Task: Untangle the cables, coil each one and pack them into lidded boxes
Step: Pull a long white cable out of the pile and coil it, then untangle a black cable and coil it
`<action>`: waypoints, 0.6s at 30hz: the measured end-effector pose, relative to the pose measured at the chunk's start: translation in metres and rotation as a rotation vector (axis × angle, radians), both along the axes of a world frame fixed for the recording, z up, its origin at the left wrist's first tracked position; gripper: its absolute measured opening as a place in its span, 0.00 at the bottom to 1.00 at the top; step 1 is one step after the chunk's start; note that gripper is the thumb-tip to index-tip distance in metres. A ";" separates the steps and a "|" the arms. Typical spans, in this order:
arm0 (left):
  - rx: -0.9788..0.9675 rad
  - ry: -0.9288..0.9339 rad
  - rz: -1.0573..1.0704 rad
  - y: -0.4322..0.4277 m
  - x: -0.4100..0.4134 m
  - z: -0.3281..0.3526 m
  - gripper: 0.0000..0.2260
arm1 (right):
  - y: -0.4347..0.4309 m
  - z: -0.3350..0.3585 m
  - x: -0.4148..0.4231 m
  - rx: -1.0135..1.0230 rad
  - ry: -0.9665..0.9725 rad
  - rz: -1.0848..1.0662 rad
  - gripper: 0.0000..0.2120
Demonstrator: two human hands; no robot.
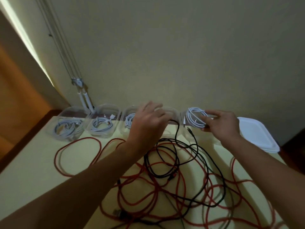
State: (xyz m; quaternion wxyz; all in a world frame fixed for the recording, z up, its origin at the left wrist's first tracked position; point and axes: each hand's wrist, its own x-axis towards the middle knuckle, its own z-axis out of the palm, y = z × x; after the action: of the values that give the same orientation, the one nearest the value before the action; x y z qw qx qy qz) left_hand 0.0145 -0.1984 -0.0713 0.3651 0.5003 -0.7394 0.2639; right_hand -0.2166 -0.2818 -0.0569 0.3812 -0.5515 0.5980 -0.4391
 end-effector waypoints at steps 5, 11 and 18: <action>0.324 0.280 -0.082 0.054 -0.006 -0.034 0.08 | 0.007 0.005 0.012 -0.013 0.098 0.009 0.16; 0.570 0.396 -0.031 0.077 -0.001 -0.100 0.16 | 0.009 0.003 0.035 -0.023 0.263 0.079 0.12; 0.518 0.442 -0.075 0.075 -0.004 -0.112 0.17 | 0.000 -0.003 0.064 -0.112 0.462 0.069 0.13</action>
State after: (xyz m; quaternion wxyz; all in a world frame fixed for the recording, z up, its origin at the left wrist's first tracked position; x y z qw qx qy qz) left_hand 0.0107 -0.1232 -0.1828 0.3867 0.5942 -0.7026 -0.0611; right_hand -0.1528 -0.2814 -0.0595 0.2179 -0.6778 0.6249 -0.3203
